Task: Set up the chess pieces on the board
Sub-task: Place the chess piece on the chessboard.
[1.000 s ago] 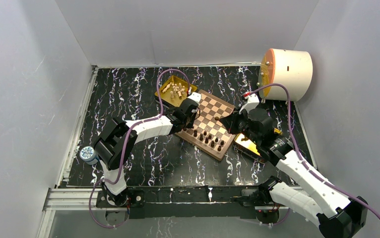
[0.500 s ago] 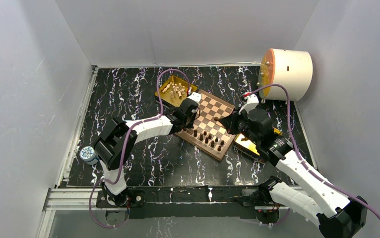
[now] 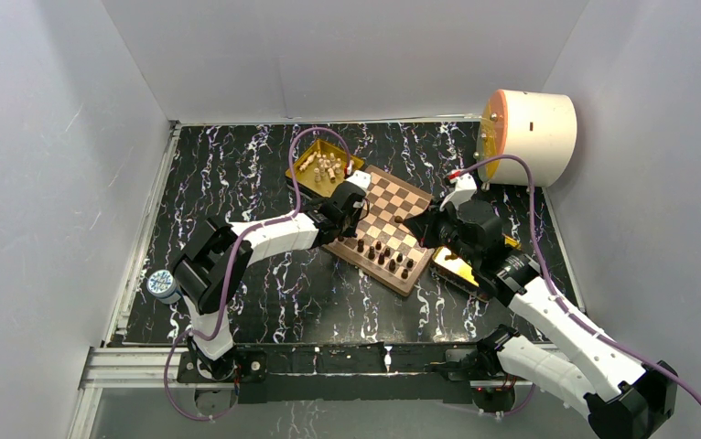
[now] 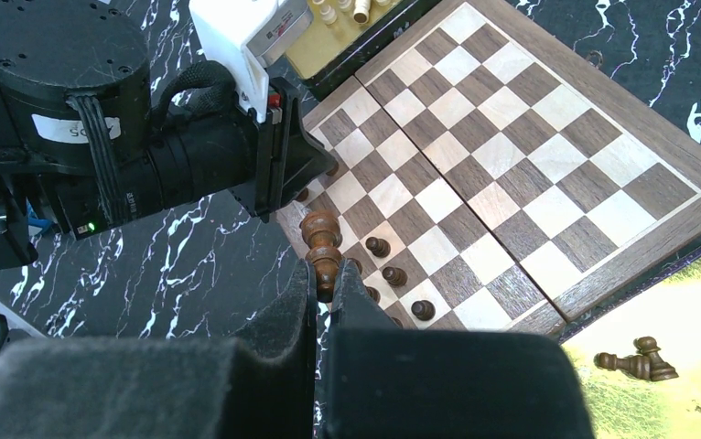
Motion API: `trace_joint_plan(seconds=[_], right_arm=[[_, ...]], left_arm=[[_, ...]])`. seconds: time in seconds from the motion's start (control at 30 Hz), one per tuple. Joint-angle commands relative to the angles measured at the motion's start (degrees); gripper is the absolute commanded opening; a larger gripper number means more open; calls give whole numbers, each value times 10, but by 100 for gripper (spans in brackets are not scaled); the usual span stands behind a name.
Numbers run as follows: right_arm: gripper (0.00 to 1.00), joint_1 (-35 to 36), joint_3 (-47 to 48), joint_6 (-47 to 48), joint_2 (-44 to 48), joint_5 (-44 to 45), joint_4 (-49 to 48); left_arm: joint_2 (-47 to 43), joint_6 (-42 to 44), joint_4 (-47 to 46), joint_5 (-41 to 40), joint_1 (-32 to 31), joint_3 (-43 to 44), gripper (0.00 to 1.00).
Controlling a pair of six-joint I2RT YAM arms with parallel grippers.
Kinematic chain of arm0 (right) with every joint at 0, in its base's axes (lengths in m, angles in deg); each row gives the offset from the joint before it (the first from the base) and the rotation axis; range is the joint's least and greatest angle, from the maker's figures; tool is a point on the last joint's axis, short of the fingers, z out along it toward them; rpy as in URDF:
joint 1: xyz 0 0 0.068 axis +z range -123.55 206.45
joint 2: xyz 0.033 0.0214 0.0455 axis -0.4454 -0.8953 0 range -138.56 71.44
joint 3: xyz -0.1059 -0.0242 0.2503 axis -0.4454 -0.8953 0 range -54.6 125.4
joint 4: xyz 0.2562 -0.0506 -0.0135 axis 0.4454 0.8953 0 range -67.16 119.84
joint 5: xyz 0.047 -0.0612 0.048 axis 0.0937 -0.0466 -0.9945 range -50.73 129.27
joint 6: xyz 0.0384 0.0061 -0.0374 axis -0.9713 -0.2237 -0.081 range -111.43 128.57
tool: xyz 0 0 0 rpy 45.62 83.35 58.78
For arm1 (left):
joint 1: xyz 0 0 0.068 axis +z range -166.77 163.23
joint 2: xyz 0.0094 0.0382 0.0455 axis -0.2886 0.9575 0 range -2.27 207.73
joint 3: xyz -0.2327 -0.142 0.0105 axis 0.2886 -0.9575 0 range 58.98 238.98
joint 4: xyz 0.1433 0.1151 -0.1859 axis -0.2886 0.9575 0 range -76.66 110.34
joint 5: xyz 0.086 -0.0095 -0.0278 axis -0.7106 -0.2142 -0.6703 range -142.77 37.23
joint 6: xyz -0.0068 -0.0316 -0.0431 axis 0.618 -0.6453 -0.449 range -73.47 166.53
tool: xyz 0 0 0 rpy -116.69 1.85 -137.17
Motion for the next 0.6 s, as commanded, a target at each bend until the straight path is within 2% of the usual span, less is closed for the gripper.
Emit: trace_joint_plan(seconds=[0.0, 0.2, 0.47, 0.57], right_arm=[[0, 3, 3, -6, 1, -1, -34], [0, 3, 5, -4, 0, -2, -34], [0, 3, 35, 10, -33, -12, -11], [0, 3, 60, 14, -54, -24, 5]], left_arm=[[-28, -1, 19, -7, 1, 3, 13], [-31, 2, 25, -15, 2, 14, 29], [-61, -9, 80, -3, 5, 102, 36], [-72, -27, 102, 31, 27, 131, 37]])
